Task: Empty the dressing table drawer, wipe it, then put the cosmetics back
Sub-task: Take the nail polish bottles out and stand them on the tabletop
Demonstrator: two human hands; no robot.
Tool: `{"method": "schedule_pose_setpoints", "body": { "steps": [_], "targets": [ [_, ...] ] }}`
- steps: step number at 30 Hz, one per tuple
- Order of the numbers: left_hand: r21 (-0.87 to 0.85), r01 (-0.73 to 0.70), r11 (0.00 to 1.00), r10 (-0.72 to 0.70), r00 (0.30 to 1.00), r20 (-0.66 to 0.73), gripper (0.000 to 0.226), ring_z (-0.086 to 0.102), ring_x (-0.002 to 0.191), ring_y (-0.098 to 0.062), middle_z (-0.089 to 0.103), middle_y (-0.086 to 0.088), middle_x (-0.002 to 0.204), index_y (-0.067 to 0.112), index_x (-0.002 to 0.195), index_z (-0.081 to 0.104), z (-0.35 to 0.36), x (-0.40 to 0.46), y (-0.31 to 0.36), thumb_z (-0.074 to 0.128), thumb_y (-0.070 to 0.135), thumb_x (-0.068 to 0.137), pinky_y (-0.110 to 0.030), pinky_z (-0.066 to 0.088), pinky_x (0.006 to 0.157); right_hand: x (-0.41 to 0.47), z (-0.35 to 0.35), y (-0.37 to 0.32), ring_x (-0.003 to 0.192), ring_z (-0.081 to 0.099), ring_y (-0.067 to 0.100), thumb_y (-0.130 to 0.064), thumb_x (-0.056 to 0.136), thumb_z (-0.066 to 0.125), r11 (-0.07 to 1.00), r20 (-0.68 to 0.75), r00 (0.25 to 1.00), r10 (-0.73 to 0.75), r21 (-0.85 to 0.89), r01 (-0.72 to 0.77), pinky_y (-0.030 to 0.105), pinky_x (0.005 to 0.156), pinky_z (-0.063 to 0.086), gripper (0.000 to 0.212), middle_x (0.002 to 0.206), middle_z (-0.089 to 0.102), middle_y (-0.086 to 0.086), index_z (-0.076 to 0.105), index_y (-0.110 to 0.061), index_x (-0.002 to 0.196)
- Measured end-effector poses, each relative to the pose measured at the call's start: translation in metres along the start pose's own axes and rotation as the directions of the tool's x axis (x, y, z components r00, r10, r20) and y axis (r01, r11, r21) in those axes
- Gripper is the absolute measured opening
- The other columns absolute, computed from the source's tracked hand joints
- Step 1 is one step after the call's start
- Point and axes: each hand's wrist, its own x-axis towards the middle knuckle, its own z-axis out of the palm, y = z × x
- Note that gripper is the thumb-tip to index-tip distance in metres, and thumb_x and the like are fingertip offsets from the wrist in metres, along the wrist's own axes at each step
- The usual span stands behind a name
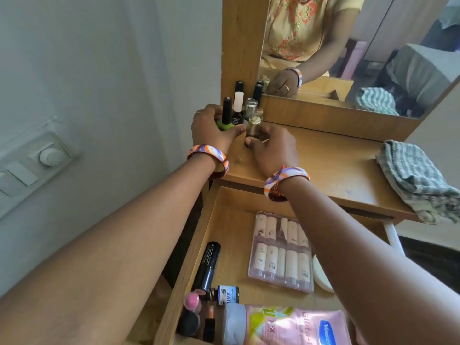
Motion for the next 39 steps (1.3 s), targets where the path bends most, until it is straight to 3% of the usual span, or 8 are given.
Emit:
{"method": "schedule_pose_setpoints", "body": {
  "steps": [6, 10, 16, 19, 24, 33, 36, 39],
  "targets": [
    [-0.189, 0.104, 0.976, -0.089, 0.992, 0.086, 0.053, 0.053, 0.117, -0.018, 0.056, -0.007, 0.127, 0.006, 0.128, 0.049, -0.01, 0.0, -0.013, 0.07, 0.003, 0.078, -0.019, 0.043, 0.095, 0.005, 0.004, 0.007, 0.089, 0.061, 0.012, -0.017, 0.078, 0.073, 0.988, -0.07, 0.996, 0.063, 0.146, -0.052, 0.027, 0.074, 0.049, 0.034, 0.101, 0.067, -0.003, 0.058, -0.022, 0.108],
    [-0.144, 0.078, 0.986, -0.075, 0.997, 0.025, 0.039, 0.06, 0.109, -0.017, 0.063, -0.007, 0.119, 0.007, 0.12, 0.058, -0.005, -0.001, -0.012, 0.065, 0.002, 0.082, -0.016, 0.046, 0.086, 0.005, 0.006, 0.008, 0.089, 0.065, 0.016, -0.015, 0.074, 0.076, 0.974, -0.102, 0.991, 0.086, 0.218, -0.062, 0.035, 0.084, 0.055, 0.03, 0.096, 0.067, -0.002, 0.055, -0.024, 0.093],
    [-0.032, 0.055, 0.998, -0.057, 0.996, -0.073, 0.028, 0.062, 0.101, -0.017, 0.066, -0.007, 0.113, 0.006, 0.111, 0.063, 0.005, -0.003, -0.008, 0.066, 0.007, 0.084, -0.015, 0.045, 0.081, 0.002, 0.004, 0.008, 0.078, 0.055, 0.011, -0.016, 0.08, 0.07, 0.989, -0.117, 0.992, 0.054, 0.144, -0.037, 0.024, 0.069, 0.047, 0.015, 0.086, 0.061, -0.005, 0.058, -0.024, 0.08],
    [-0.01, 0.039, 0.999, -0.04, 0.995, -0.093, 0.024, 0.062, 0.099, -0.018, 0.066, -0.009, 0.11, 0.004, 0.107, 0.063, 0.007, -0.004, -0.006, 0.067, 0.009, 0.083, -0.015, 0.043, 0.078, 0.0, 0.002, 0.006, 0.079, 0.054, 0.01, -0.016, 0.084, 0.066, 0.991, -0.096, 0.994, 0.052, 0.126, -0.039, 0.021, 0.07, 0.042, 0.006, 0.089, 0.062, -0.004, 0.065, -0.022, 0.084],
    [0.026, 0.007, 1.0, -0.005, 0.996, -0.09, 0.019, 0.059, 0.089, -0.016, 0.066, -0.01, 0.106, 0.004, 0.103, 0.062, 0.01, -0.006, -0.006, 0.065, 0.009, 0.085, -0.018, 0.045, 0.078, -0.001, 0.001, 0.005, 0.082, 0.055, 0.01, -0.015, 0.085, 0.064, 0.991, -0.094, 0.994, 0.058, 0.129, -0.045, 0.021, 0.073, 0.043, 0.011, 0.101, 0.068, -0.001, 0.07, -0.02, 0.094],
    [0.1, 0.041, 0.994, -0.037, 0.998, -0.05, 0.027, 0.062, 0.107, -0.022, 0.065, -0.009, 0.117, 0.007, 0.117, 0.062, 0.011, -0.003, -0.006, 0.057, 0.011, 0.091, -0.023, 0.048, 0.091, -0.001, 0.001, 0.005, 0.085, 0.057, 0.011, -0.018, 0.087, 0.063, 0.99, -0.094, 0.993, 0.067, 0.126, -0.055, 0.021, 0.077, 0.047, 0.017, 0.106, 0.068, 0.002, 0.071, -0.019, 0.102],
    [0.112, 0.066, 0.992, -0.058, 0.996, -0.072, 0.023, 0.061, 0.104, -0.02, 0.064, -0.009, 0.116, 0.006, 0.114, 0.061, 0.01, -0.002, -0.005, 0.053, 0.011, 0.093, -0.018, 0.044, 0.083, -0.001, 0.003, 0.005, 0.083, 0.055, 0.01, -0.018, 0.088, 0.062, 0.991, -0.106, 0.992, 0.063, 0.124, -0.05, 0.022, 0.077, 0.048, 0.018, 0.105, 0.069, 0.002, 0.071, -0.018, 0.103],
    [0.107, 0.065, 0.992, -0.057, 0.995, -0.082, 0.019, 0.054, 0.088, -0.015, 0.064, -0.011, 0.111, 0.004, 0.109, 0.06, 0.011, -0.002, -0.005, 0.05, 0.009, 0.094, -0.016, 0.04, 0.074, -0.002, 0.002, 0.005, 0.084, 0.056, 0.01, -0.02, 0.087, 0.063, 0.989, -0.106, 0.992, 0.065, 0.138, -0.05, 0.022, 0.075, 0.047, 0.014, 0.103, 0.069, 0.002, 0.072, -0.017, 0.098]
  ]
}}
